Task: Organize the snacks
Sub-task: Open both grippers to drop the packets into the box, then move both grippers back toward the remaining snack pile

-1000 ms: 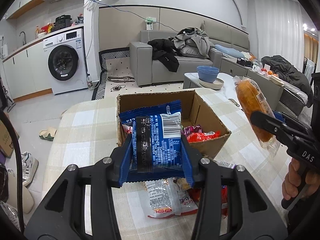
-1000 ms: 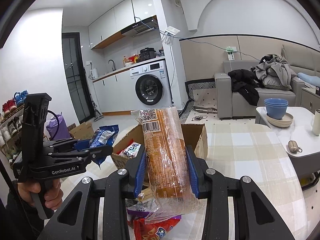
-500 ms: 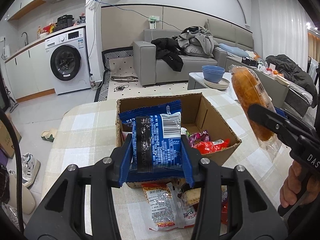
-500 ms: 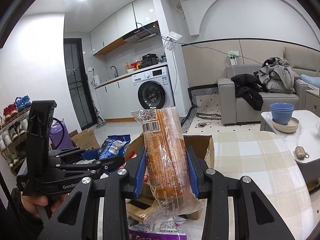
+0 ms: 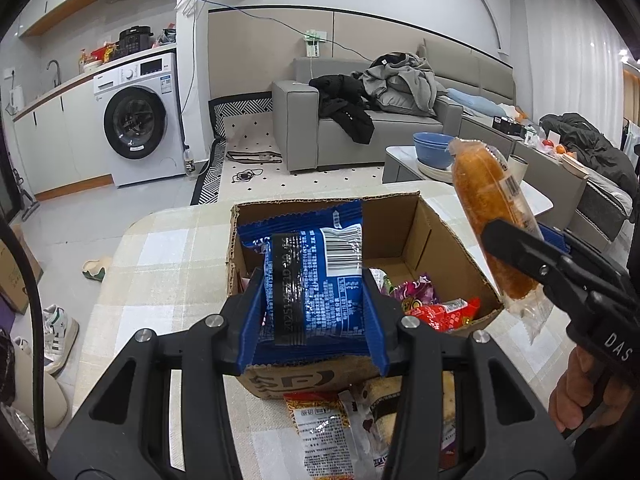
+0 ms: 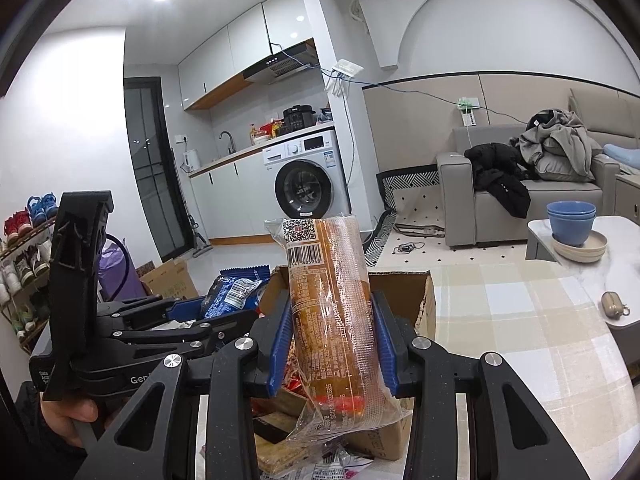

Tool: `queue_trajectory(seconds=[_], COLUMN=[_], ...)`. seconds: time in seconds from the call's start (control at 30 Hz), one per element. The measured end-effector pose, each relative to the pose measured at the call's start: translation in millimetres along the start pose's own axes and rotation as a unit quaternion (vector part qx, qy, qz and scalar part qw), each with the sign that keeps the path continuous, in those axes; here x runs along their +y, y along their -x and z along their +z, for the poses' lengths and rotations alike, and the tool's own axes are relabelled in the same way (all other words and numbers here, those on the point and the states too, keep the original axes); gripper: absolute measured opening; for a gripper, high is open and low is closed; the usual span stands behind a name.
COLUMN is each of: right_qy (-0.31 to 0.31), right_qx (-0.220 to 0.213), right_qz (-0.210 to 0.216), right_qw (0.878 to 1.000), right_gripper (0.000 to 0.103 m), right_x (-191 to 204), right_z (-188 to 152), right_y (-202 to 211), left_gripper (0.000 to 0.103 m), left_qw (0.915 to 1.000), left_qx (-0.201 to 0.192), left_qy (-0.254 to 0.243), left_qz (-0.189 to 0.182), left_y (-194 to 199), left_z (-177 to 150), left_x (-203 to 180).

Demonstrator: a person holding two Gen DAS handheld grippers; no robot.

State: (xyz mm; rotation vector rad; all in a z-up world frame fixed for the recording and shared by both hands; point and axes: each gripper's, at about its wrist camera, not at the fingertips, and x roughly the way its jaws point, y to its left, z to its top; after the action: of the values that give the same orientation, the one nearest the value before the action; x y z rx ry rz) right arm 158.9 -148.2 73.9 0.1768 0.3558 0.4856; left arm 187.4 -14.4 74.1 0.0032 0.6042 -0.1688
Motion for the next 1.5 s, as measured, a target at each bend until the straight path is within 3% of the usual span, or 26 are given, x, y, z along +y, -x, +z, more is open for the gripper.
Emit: queue_trajectory(seconds=[0.6,0.67,0.7,0.73,0.77,0.83,0.9,1.13,1.23,1.5], right_qy=[-0.010,0.000,0.004,0.008,0.008,0.002,-0.003,-0.023,-0.035,-0.049], right_qx=[0.024,0.025,0.026,0.025,0.023,0.026,0.035,0.066,0.080,0.128], right_qz=[-0.012,-0.011,-0.013,-0.017,-0.018,-0.018,-0.011,-0.003,-0.006,-0.012], right_qw=[1.000,1.000,1.000,1.000,1.000,0.999,0.999,0.998,0.996,0.991], right_gripper=[0.038,0.051,0.063,0.073,0.077,0.091,0.097,0.102,0.102,0.102], right_x=[-0.4,2.7,3.0,2.9,1.7,-2.2,-5.1,-14.9,-20.0,-17.8], right_z=[-3.7,-2.0,-1.7,-1.0,0.1,2.1,2.8,-6.2,-13.6,-37.8], right_y=[-29.3,-25.7,-23.4,-19.8,-17.4,-10.4,-4.3,22.1,29.9,42.0], left_gripper=[0.041,0.043,0.044,0.052,0.067,0.083,0.083,0.090,0.102,0.102], left_qw=[0.9996,0.9995,0.9995,0.9996,0.9995,0.9995,0.9997,0.9997,0.9996,0.9994], left_qx=[0.021,0.024,0.024,0.023,0.022,0.010,-0.002,0.008,0.009,0.023], left_qy=[-0.007,-0.005,-0.004,-0.005,-0.007,-0.006,-0.004,0.010,0.018,0.019], left_qz=[0.018,0.021,0.019,0.018,0.020,0.029,0.025,0.020,0.018,0.015], left_y=[-51.3,-52.5,-51.6,-50.6,-49.0,-39.5,-30.6,-0.5,11.2,35.0], left_z=[6.3,6.9,6.7,7.4,7.3,3.0,-0.2,-14.2,-26.6,-57.4], left_x=[5.5,5.7,6.0,6.1,6.4,10.8,13.3,17.0,19.5,22.0])
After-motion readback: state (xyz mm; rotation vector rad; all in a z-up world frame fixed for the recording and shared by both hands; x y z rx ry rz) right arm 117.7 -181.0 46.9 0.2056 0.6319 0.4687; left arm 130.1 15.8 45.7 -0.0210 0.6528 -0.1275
